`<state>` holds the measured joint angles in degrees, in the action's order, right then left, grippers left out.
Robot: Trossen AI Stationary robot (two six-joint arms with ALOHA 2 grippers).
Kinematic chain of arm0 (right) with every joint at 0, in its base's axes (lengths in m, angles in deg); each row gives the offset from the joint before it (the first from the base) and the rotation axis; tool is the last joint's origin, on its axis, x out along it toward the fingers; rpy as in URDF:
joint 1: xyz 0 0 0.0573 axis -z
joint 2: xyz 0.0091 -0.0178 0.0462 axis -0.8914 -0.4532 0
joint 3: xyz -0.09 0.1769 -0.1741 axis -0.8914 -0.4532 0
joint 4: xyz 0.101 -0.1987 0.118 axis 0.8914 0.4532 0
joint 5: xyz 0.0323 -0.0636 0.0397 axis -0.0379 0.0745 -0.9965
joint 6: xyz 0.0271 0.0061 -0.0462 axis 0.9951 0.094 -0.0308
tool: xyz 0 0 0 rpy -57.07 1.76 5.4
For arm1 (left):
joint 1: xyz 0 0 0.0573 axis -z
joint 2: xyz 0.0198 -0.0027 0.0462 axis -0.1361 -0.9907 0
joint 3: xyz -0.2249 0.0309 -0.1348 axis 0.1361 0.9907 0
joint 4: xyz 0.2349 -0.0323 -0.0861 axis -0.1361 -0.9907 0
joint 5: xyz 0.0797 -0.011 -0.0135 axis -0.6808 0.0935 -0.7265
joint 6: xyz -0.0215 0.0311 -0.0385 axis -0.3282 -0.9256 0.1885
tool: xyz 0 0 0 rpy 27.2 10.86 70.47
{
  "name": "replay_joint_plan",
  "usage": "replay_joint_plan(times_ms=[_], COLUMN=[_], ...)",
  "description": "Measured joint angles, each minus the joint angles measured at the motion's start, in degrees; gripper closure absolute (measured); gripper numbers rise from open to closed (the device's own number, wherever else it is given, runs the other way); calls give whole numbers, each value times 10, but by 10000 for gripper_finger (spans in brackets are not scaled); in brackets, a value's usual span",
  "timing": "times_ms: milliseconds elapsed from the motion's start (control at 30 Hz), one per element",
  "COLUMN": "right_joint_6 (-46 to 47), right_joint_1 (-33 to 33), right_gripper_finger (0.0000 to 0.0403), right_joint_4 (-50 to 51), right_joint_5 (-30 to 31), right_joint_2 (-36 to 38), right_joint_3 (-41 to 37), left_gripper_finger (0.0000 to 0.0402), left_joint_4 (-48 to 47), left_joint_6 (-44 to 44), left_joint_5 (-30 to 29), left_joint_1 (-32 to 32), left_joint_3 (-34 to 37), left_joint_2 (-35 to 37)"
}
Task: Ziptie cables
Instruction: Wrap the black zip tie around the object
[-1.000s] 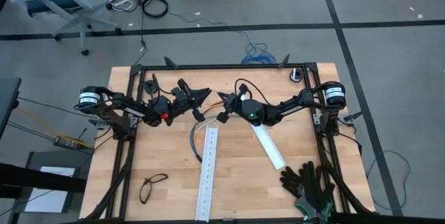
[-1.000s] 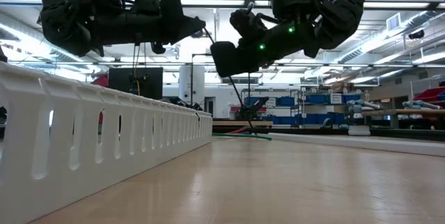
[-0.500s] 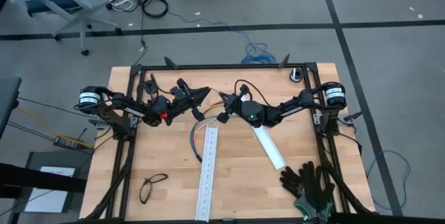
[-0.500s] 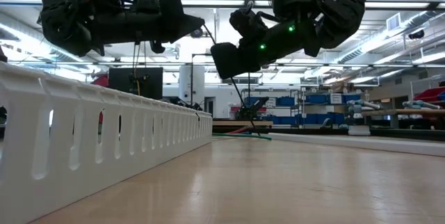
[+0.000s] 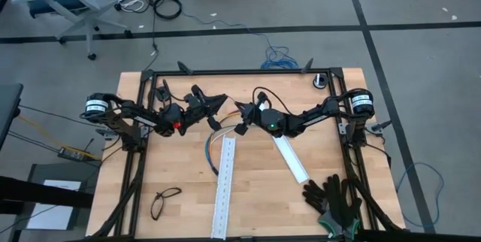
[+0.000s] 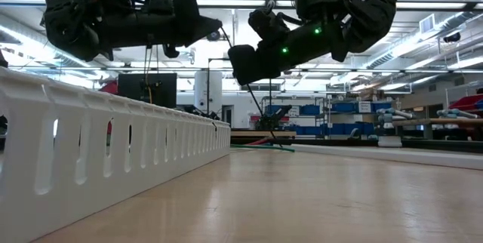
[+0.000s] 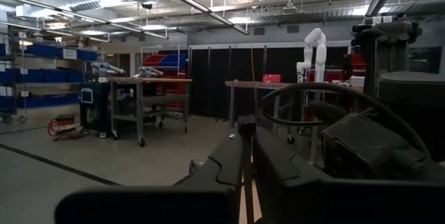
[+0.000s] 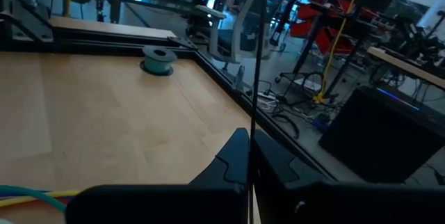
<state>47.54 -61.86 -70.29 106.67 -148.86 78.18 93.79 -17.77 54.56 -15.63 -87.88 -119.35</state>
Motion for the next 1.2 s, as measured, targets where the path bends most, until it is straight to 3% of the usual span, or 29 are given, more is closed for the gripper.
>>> replay_joint_plan(times_ms=[867,1200], right_joint_6=[1,0], right_joint_1=[-5,-5], right_gripper_finger=[403,403], right_joint_4=[1,1], right_joint_5=[-29,-29], right_joint_2=[0,0], right_joint_3=[0,0], left_gripper_finger=[401,386], left_joint_4=[-11,-12], left_joint_6=[18,19], left_joint_5=[1,1], left_joint_1=[-1,-1], left_joint_3=[0,0], left_joint_2=[0,0])
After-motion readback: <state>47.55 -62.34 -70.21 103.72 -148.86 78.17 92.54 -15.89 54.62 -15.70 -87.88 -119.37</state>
